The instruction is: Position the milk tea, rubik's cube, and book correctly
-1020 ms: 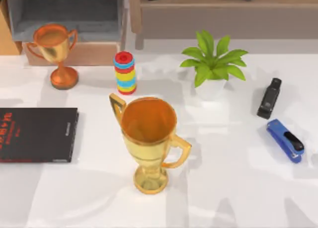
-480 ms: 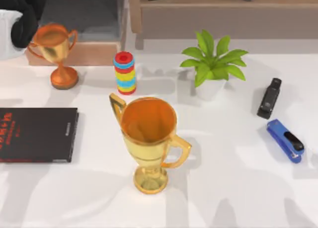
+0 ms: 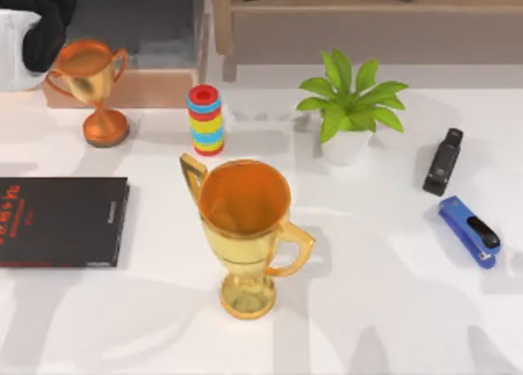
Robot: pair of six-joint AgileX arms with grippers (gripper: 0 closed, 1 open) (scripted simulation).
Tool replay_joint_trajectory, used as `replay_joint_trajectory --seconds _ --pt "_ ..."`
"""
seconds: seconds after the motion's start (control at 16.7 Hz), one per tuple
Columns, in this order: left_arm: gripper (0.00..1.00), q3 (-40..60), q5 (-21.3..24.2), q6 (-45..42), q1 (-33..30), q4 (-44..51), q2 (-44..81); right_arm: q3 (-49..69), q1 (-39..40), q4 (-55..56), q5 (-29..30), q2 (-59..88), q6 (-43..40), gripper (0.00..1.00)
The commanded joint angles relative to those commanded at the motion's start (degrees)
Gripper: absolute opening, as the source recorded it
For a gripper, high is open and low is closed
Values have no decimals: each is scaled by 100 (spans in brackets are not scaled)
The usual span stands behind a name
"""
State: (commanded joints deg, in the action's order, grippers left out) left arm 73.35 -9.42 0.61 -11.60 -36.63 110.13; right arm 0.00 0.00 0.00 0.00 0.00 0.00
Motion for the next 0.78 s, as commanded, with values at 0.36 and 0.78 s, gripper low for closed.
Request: replay_joint_trajectory --seconds 0.36,0.78 --pt "100 668 45 2 35 193 474 0 0 0 0 0 0 100" --pt "70 671 45 2 36 194 476 0 0 0 0 0 0 100"
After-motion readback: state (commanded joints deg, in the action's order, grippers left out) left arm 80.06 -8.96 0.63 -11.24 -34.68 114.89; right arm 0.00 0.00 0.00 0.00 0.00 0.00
